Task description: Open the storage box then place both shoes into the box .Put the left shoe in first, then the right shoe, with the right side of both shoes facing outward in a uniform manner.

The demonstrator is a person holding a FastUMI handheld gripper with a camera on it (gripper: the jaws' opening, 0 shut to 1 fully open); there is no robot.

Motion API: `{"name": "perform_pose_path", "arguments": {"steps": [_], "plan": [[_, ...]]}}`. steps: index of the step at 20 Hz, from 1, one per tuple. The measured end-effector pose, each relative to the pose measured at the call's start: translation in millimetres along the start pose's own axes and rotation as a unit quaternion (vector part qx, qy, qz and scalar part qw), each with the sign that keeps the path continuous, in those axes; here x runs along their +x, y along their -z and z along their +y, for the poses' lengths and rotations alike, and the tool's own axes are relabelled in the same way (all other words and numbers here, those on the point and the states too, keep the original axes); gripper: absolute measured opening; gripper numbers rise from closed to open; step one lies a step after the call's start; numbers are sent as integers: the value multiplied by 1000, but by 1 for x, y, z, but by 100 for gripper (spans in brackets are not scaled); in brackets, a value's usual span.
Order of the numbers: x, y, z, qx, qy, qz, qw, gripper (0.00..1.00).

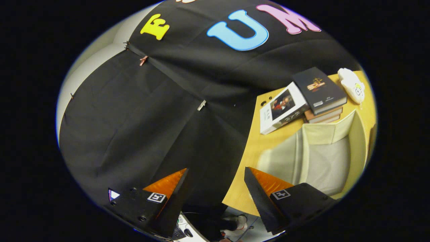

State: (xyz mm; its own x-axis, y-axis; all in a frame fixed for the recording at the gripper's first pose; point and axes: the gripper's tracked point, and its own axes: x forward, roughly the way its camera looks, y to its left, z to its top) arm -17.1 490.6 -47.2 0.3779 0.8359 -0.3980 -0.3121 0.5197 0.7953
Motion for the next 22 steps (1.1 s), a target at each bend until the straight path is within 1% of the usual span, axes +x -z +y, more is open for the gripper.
{"name": "perform_pose_path", "arguments": {"steps": [3,5,7,9,10,11,14,16,17,19,21,22], "plan": [[-41,-35,-38,-37,40,-57,997,98],[-72,-56,-75,-73,82,-91,990,98],[-107,-74,-119,-121,138,-115,976,98],[-146,-93,-161,-167,200,-138,955,98],[-164,-100,-184,-181,229,-147,945,98],[-179,-103,-203,-185,247,-153,939,98],[-217,-94,-249,-174,278,-158,931,98],[-245,-77,-293,-176,323,-148,918,98],[-257,-64,-314,-176,341,-136,913,98],[-272,-37,-345,-177,366,-109,907,98],[-282,-11,-379,-193,404,-71,891,98],[-283,5,-393,-197,414,-49,887,98]]}}
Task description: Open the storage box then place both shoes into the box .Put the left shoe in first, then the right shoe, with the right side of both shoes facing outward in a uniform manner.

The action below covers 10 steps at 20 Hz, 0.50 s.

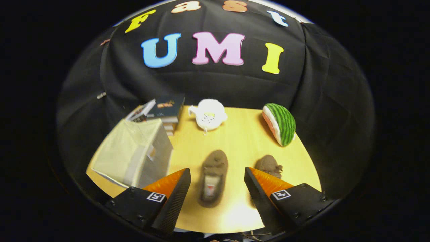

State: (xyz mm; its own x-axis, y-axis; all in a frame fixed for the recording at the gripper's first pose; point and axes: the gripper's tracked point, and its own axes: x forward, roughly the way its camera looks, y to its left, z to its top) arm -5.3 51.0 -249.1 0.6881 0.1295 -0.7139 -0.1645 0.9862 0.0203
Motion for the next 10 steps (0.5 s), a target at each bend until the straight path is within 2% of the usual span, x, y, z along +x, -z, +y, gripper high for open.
{"name": "perform_pose_path", "arguments": {"steps": [5,10], "plan": [[36,55,-18,26,26,72,997,98],[81,66,-23,82,30,105,991,98]]}}
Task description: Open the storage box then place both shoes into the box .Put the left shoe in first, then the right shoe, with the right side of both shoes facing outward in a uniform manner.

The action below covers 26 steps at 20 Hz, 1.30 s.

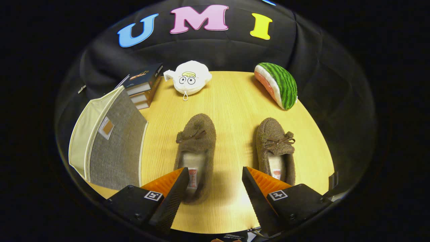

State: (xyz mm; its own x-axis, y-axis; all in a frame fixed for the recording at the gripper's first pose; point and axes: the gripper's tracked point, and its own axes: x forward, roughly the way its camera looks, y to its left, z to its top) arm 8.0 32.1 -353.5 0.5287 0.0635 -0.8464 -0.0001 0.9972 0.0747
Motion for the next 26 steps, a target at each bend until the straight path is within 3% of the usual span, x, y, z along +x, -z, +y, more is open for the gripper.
{"name": "perform_pose_path", "arguments": {"steps": [9,11,12,14,16,17,20,26], "plan": [[64,-6,0,70,-3,42,997,95],[71,-2,5,63,-6,54,996,77],[74,-1,9,64,-10,59,996,57],[77,0,17,77,-16,69,995,34],[76,0,17,91,-13,78,993,17],[76,0,18,100,-15,81,992,17],[72,3,20,113,-31,83,990,5],[44,-22,15,148,-53,66,985,5]]}}
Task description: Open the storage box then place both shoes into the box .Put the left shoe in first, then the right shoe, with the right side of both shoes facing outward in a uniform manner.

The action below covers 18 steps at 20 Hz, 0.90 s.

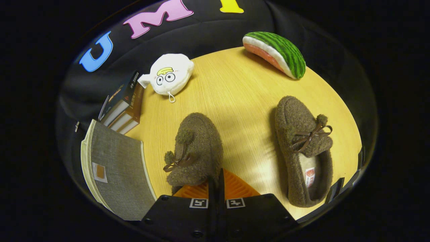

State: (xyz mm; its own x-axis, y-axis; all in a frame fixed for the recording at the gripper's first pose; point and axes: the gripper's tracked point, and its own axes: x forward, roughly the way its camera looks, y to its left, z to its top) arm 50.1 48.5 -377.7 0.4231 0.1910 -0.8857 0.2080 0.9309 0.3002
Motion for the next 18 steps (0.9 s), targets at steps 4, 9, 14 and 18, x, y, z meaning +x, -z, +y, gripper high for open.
{"name": "perform_pose_path", "arguments": {"steps": [4,9,14,18], "plan": [[-48,-26,9,10,-26,-25,999,5],[-112,-65,46,44,-73,-44,995,5],[-151,-75,132,38,-145,-45,988,5],[-166,-64,215,25,-211,-31,977,5]]}}
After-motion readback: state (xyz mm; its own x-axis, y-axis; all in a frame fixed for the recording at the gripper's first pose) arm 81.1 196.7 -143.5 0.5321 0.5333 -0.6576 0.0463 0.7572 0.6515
